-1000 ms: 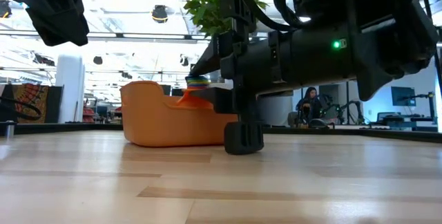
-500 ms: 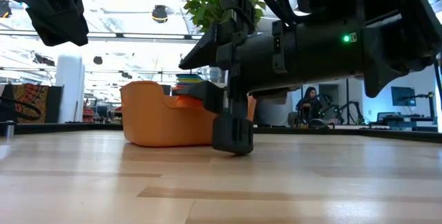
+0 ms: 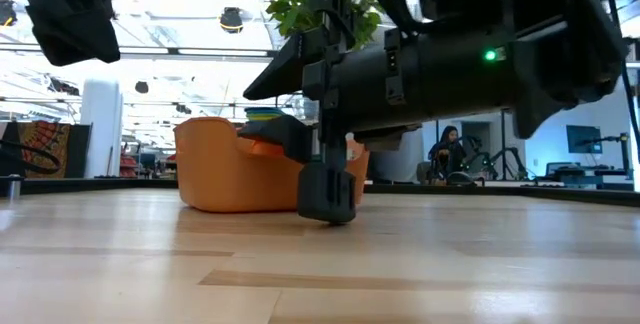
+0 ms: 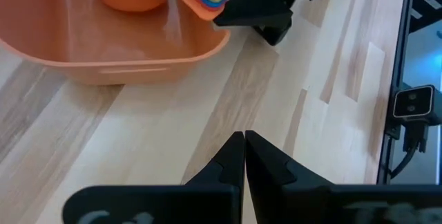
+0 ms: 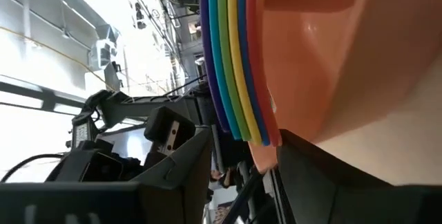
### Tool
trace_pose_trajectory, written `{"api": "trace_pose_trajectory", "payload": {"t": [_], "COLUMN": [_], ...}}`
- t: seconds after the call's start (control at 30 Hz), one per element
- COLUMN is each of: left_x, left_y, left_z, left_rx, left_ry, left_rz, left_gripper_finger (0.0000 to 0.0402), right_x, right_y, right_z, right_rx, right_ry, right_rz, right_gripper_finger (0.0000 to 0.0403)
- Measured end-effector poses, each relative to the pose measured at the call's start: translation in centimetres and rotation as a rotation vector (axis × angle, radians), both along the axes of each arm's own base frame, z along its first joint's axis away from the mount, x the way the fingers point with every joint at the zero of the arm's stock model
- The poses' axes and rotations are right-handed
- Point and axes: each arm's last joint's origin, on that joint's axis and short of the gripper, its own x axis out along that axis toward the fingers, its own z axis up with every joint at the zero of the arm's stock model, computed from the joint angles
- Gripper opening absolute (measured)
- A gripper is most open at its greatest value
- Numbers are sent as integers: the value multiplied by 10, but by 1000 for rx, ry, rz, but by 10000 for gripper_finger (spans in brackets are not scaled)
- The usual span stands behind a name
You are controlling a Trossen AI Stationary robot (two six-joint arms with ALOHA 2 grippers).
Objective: Nest measuring cups in basket
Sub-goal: Put the colored measuring cups into the orange bin
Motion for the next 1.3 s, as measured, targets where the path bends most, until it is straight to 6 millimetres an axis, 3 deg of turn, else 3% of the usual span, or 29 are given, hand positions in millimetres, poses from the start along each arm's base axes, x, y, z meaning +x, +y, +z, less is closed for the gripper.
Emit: {"api": "trace_pose_trajectory", "payload": {"t": [0.3,0.7,0.97,1.3], "left_x": [-3,-6,-6,-13], "left_y": [-4,-9,-8,-17], "left_z": [0,0,1,1], "left_rx": [-1,-21,-21,-27], "left_ry": [-12,-23,-32,-64], "left_rz": [15,45,69,108], "left_gripper_finger": [0,0,0,0], "right_x": [5,-6,7,-7], "right_y": [-25,0,-22,9], "right_z": [0,-1,1,3], "right_rx": [-112,-80,-106,-124], "right_ry": [11,15,10,-2], "right_rz": [28,-12,136,102], "right_gripper_finger": [187,165,198,181]}}
